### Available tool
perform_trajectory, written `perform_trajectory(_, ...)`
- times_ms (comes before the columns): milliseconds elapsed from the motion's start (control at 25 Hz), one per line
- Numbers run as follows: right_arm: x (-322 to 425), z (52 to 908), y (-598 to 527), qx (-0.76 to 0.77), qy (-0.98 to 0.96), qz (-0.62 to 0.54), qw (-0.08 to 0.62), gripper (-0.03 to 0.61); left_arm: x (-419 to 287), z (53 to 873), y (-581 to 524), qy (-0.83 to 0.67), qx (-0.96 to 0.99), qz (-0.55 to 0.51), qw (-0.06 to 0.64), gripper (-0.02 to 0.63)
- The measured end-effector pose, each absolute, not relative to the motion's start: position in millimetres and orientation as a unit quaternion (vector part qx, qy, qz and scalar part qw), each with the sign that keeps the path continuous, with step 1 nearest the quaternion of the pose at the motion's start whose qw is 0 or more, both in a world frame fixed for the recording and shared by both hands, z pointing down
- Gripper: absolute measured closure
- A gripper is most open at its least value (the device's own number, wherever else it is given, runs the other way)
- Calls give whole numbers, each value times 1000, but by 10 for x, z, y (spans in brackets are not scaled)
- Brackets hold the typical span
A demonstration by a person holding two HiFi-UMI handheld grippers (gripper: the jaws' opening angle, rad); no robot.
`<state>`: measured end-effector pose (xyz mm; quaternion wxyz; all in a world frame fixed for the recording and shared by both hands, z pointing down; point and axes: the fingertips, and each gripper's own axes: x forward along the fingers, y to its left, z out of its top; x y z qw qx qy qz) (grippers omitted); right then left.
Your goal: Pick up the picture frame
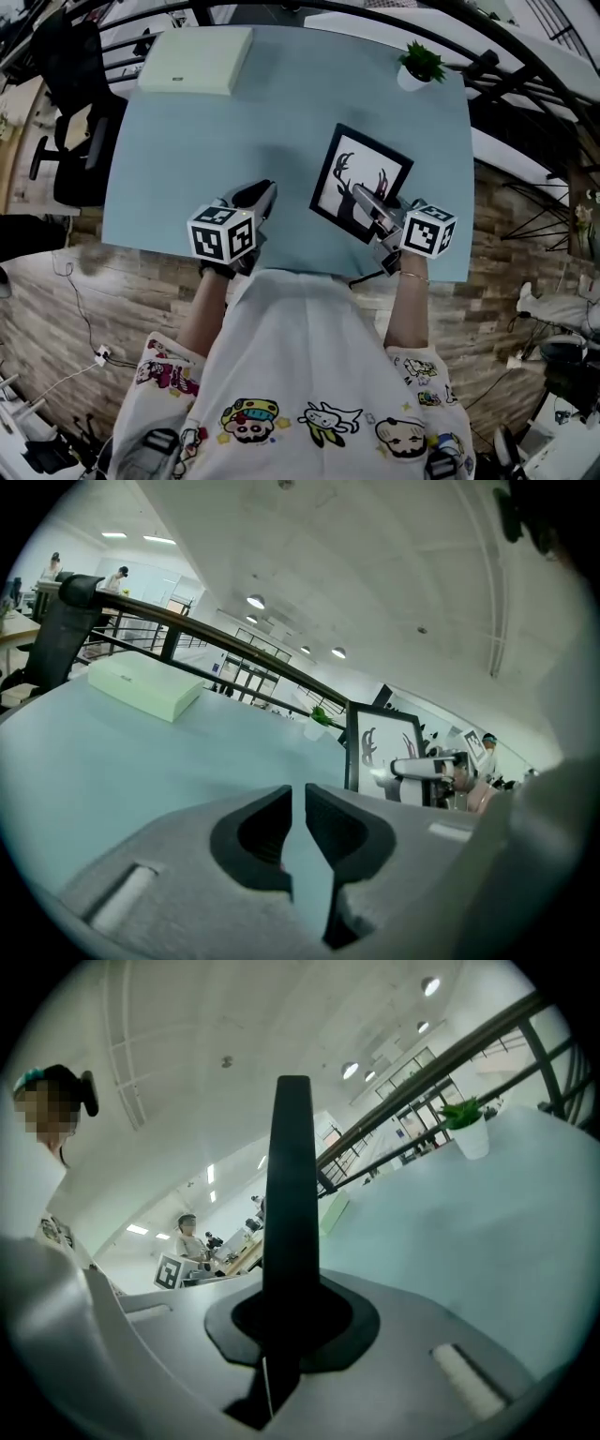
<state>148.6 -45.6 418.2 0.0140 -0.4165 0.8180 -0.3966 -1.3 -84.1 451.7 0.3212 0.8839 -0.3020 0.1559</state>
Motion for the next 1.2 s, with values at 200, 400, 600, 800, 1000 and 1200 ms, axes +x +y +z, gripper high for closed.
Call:
perform_trajectory(200, 1672, 3923, -368, -479, 822, -308, -23, 557, 7, 4363, -828, -306, 896, 152, 284, 580)
perform_trajectory(400, 1799, 3813, -238, -531, 811, -228, -92, 557, 40, 4264, -776, -313, 905, 163, 239, 591)
perform_trajectory(600, 1894, 3714, -142, -567, 796, -172, -121, 557, 64, 4196, -740, -324, 909, 160, 209, 606)
perform_trajectory(800, 2000, 3663, -55, -606, 773, -131, -135, 557, 45, 4167, -711, -332, 909, 158, 196, 614)
perform_trajectory(1000, 2100, 3648, -9, -644, 747, -111, -127, 557, -28, 4130, -716, -343, 908, 153, 186, 614)
perform_trajectory(1200, 2166, 3648, 13, -670, 727, -102, -113, 557, -106, 4138, -744, -358, 905, 165, 164, 615)
